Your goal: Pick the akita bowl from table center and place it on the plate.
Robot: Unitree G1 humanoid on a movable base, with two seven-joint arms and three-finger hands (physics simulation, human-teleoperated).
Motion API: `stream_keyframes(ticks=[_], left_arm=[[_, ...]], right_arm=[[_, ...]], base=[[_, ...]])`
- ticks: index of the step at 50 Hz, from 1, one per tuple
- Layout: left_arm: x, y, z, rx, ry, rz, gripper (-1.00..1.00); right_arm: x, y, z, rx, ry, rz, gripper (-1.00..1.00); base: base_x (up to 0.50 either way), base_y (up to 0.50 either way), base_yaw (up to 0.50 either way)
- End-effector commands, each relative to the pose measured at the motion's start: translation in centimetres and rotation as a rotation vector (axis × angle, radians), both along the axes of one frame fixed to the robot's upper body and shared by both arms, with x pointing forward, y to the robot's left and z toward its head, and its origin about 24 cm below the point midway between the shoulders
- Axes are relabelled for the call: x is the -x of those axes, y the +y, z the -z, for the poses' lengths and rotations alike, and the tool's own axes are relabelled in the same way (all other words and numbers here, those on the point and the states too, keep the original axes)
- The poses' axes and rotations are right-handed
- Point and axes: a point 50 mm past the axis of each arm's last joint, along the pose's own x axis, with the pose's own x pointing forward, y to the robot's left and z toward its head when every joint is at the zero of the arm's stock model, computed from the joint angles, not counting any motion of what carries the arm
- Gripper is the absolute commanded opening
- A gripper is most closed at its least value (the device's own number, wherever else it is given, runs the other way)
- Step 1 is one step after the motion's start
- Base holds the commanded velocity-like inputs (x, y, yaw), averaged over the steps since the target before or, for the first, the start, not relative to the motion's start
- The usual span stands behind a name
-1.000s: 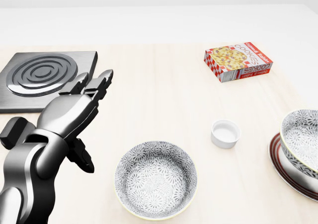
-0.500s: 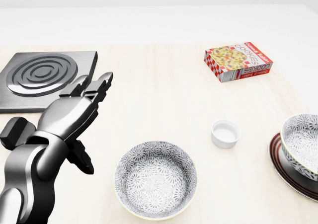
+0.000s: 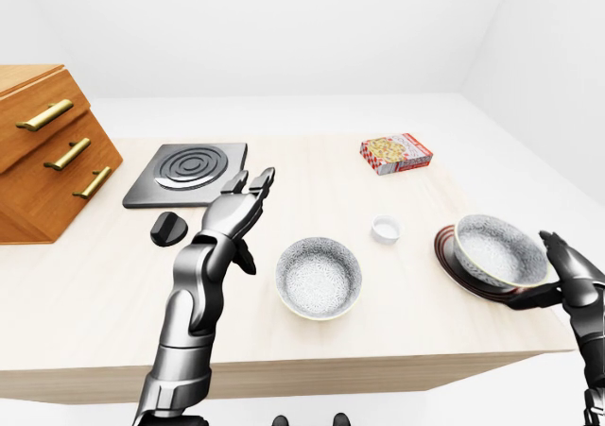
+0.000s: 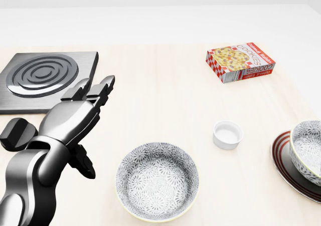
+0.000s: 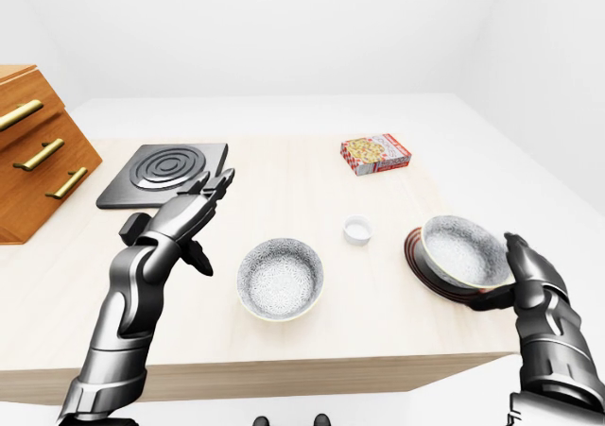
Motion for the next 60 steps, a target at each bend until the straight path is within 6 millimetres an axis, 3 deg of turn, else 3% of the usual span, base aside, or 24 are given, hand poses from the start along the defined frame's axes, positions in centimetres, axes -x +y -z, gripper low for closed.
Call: stream_keyframes(ticks=[1,17,28,39,45,48,53,60], left_arm=[[0.0,-0.1,0.0,0.002,0.001,0.002,1.0],[-0.2,-0.2,-0.4,0.004,0.0,0.005,1.0],[-0.1,-0.2,-0.8,0.009,-0.007,0.003,1.0],[0.4,0.0,-1.2,0.02,-0.014,-0.001,1.0],[0.7,0.2,-0.5,0.067,0.004,-0.011,1.0],[0.5,0.8,-0.3,0.138,-0.006,-0.043,1.0],[0.3,1.1,-0.7,0.26,-0.054,-0.036,1.0],[0.1,1.1,-0.8,0.441,-0.116,-0.032,1.0]], right_arm=[[1.4,-1.3,-0.4,-0.004,-0.027,0.026,1.0],[0.3,-0.5,-2.0,-0.01,-0.058,-0.001,1.0],[1.2,2.9,-6.8,-0.012,-0.151,-0.211,1.0],[3.7,7.0,-12.3,0.071,-0.221,-0.394,1.0],[4.0,9.9,-14.0,0.022,-0.406,-0.513,1.0],[3.4,12.4,-14.6,-0.042,-0.542,-0.607,1.0],[3.2,14.0,-15.3,-0.15,-0.767,-0.65,1.0],[1.3,16.3,-14.0,-0.374,-0.971,-0.615,1.0]], base=[[0.0,0.0,0.0],[0.0,0.0,0.0],[0.0,0.0,0.0],[0.0,0.0,0.0],[0.0,0.0,0.0],[0.0,0.0,0.0],[0.0,0.0,0.0],[0.0,0.0,0.0]])
